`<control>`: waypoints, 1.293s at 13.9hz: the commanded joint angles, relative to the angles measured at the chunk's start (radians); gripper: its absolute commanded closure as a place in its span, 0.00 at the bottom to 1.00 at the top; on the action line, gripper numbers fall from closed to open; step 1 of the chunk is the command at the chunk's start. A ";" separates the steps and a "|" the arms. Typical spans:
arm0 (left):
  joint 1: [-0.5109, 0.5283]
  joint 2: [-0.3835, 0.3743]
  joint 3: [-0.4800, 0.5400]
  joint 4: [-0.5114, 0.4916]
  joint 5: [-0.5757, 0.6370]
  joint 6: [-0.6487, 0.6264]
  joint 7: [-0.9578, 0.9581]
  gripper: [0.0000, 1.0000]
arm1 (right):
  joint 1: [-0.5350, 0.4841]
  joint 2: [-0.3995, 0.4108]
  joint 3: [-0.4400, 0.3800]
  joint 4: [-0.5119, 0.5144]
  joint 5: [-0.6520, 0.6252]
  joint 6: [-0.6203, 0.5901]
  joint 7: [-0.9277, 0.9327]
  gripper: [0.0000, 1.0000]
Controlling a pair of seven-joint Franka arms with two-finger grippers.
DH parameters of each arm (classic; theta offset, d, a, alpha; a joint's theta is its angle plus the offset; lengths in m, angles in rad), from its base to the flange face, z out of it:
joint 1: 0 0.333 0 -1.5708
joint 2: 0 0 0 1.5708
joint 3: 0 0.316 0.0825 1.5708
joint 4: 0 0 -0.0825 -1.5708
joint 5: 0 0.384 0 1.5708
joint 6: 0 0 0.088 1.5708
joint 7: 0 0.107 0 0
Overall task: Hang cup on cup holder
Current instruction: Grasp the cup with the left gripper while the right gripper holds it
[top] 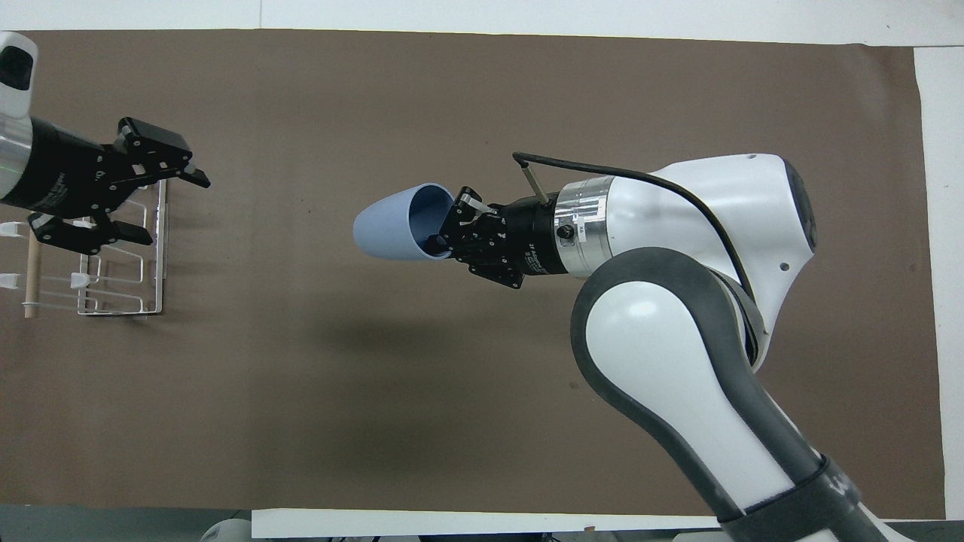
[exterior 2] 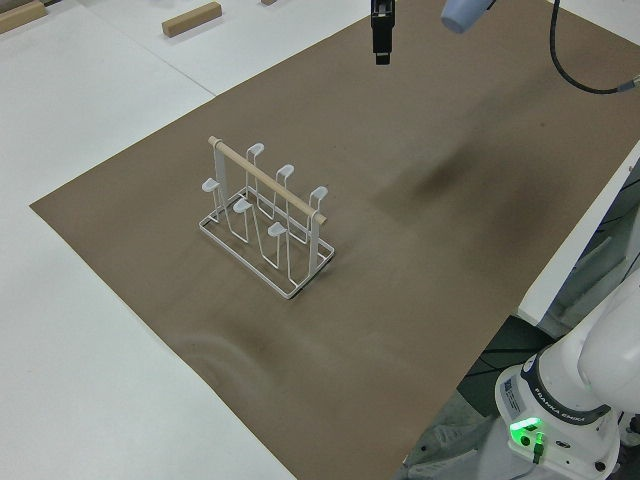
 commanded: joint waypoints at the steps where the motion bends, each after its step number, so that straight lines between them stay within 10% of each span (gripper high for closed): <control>1: -0.101 -0.056 0.005 -0.125 -0.094 0.169 -0.302 0.00 | 0.019 -0.004 -0.002 -0.021 0.044 0.023 0.015 1.00; 7: -0.190 -0.058 0.005 -0.162 -0.256 0.210 -0.622 0.00 | 0.078 0.015 -0.002 -0.041 0.155 0.130 0.019 1.00; 18: -0.249 -0.049 0.005 -0.233 -0.293 0.327 -0.659 0.01 | 0.078 0.013 -0.002 -0.041 0.155 0.127 0.021 1.00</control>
